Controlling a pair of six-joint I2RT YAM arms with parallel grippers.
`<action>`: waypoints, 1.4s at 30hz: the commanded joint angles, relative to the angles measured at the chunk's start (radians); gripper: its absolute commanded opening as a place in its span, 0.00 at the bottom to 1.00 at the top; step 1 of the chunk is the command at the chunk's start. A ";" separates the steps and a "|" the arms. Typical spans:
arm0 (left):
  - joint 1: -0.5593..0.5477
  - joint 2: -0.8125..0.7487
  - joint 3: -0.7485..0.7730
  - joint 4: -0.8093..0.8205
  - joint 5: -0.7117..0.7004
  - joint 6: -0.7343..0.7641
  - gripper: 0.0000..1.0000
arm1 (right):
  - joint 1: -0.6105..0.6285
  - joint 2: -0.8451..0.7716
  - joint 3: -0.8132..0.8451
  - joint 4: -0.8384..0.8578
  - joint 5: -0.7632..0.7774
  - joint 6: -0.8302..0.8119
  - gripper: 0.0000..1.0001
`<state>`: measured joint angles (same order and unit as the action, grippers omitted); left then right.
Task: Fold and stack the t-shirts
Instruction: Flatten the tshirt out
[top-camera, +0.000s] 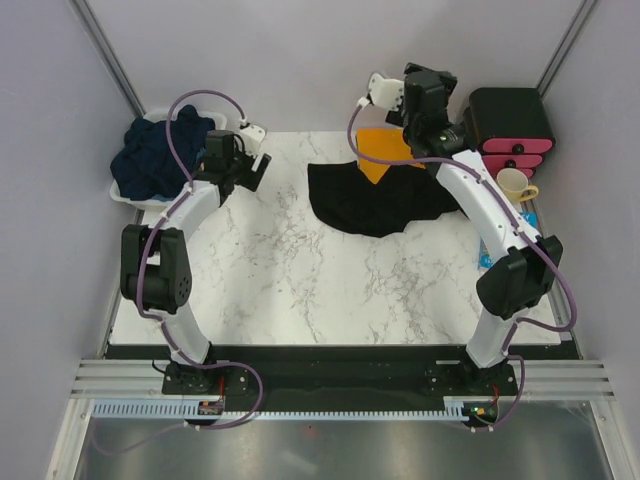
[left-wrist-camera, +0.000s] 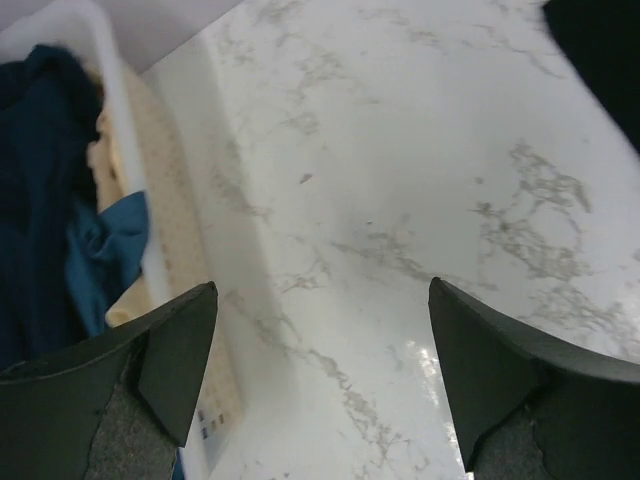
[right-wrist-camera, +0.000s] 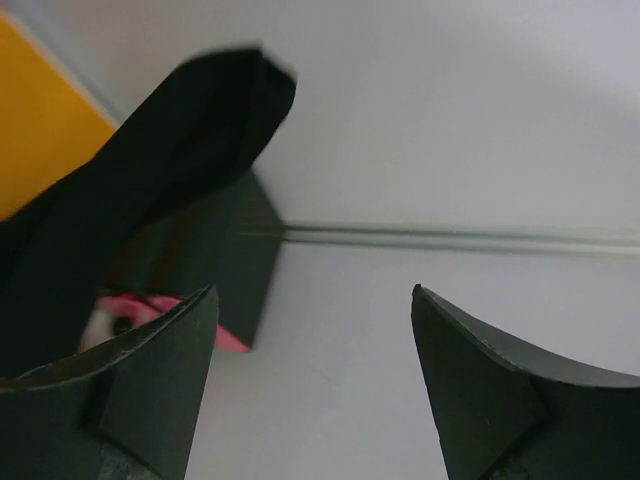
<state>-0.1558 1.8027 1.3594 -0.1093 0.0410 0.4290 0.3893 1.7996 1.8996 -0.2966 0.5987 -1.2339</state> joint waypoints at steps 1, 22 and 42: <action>0.038 -0.062 -0.028 0.065 -0.150 -0.055 0.94 | 0.078 0.030 0.018 -0.466 -0.248 0.293 0.86; 0.110 -0.137 -0.132 0.086 -0.156 -0.022 0.93 | 0.217 0.538 0.283 -0.638 -0.921 0.590 0.82; 0.140 -0.108 -0.123 0.106 -0.136 0.002 0.93 | 0.218 0.699 0.296 -0.415 -0.709 0.673 0.42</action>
<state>-0.0273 1.7061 1.2274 -0.0490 -0.1020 0.4114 0.6048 2.4893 2.1944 -0.7208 -0.1287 -0.5476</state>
